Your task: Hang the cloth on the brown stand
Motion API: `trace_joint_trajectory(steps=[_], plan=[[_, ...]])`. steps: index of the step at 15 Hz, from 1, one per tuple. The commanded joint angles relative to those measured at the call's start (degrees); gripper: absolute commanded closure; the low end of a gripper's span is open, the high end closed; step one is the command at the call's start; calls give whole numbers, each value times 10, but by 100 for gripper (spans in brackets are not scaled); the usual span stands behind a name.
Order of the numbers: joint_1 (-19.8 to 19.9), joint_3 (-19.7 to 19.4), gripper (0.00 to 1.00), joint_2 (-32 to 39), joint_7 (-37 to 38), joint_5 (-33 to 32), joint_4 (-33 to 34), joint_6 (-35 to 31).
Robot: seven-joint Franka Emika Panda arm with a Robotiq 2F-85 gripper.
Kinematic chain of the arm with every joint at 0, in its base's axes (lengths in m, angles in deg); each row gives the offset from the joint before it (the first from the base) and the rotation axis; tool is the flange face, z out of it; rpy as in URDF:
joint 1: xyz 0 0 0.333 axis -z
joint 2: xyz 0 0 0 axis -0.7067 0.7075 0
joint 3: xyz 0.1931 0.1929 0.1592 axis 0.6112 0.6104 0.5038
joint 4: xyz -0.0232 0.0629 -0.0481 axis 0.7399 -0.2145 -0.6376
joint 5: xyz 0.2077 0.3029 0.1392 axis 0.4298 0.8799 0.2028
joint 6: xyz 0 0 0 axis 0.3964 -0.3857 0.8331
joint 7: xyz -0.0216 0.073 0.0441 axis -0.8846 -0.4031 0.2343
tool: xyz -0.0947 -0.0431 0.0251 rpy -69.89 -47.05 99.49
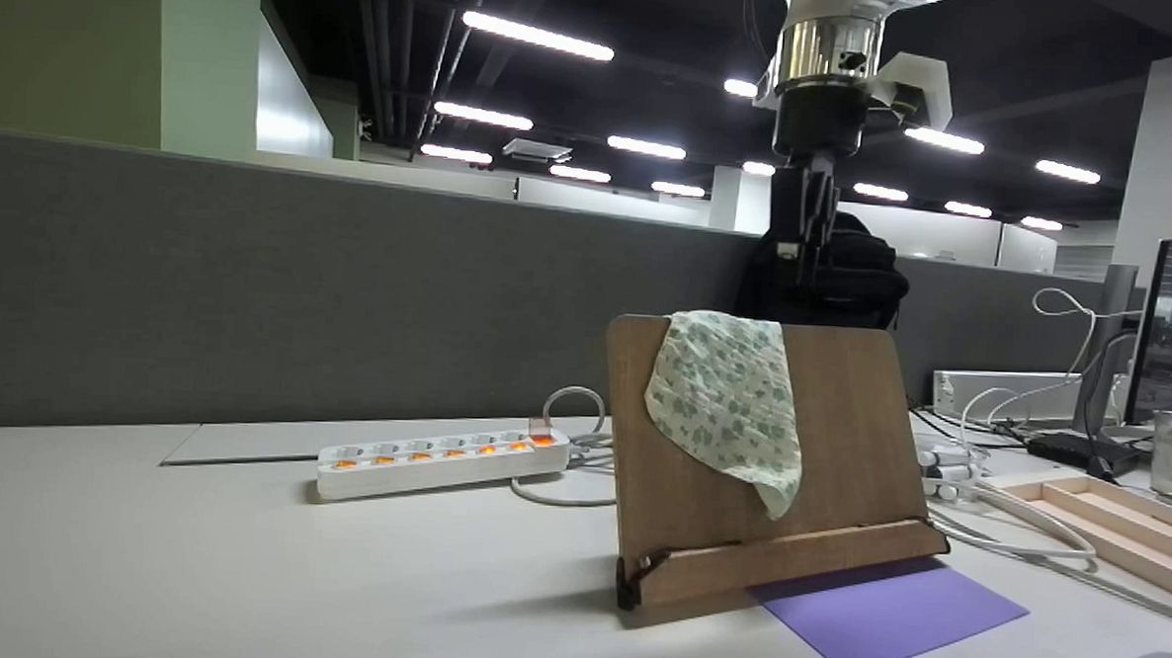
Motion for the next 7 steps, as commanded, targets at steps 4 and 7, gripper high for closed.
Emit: trace_joint_trajectory(steps=[4,7], plan=[[-24,11,1,-48,31,9,15,-21],[-31,14,0,-65,37,11,23,-30]])
